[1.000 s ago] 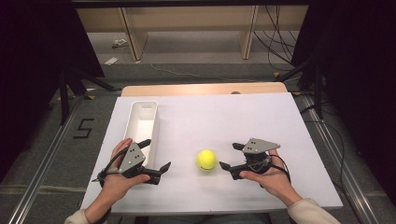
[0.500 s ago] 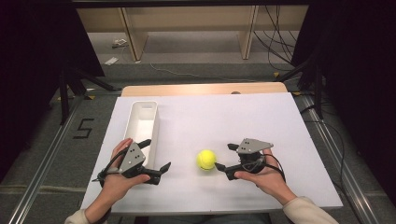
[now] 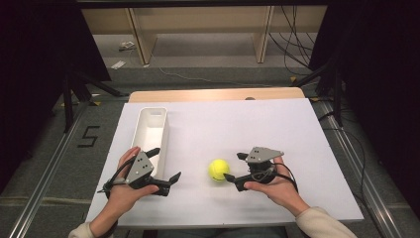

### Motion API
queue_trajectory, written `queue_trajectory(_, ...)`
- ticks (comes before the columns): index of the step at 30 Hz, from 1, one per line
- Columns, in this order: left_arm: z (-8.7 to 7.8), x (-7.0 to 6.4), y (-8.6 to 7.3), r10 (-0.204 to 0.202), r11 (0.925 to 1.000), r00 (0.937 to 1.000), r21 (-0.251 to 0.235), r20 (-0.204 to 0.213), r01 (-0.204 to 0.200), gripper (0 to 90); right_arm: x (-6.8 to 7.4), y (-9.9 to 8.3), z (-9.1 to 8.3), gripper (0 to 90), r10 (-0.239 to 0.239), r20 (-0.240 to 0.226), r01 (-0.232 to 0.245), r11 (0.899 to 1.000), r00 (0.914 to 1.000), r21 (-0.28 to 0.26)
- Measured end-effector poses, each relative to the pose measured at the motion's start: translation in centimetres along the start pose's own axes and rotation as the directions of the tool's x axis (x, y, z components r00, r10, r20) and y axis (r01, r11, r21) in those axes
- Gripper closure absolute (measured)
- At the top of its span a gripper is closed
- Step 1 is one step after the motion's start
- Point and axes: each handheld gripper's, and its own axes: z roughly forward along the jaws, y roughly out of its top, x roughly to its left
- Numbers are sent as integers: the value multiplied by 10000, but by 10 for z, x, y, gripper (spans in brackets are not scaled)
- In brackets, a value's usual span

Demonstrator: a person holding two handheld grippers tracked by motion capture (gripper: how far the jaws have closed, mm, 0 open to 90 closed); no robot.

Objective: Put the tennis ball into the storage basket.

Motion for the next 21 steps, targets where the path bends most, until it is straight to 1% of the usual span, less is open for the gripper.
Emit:
queue_trajectory(12,0,1,-1,-8,10000,10000,-2,-1,8,0,0,1,6,156,40,-51,-40,10000,10000,84)
queue_trajectory(21,1,1,-1,-5,10000,10000,-1,1,5,0,0,2,15,155,125,-133,-122,9996,9998,247)
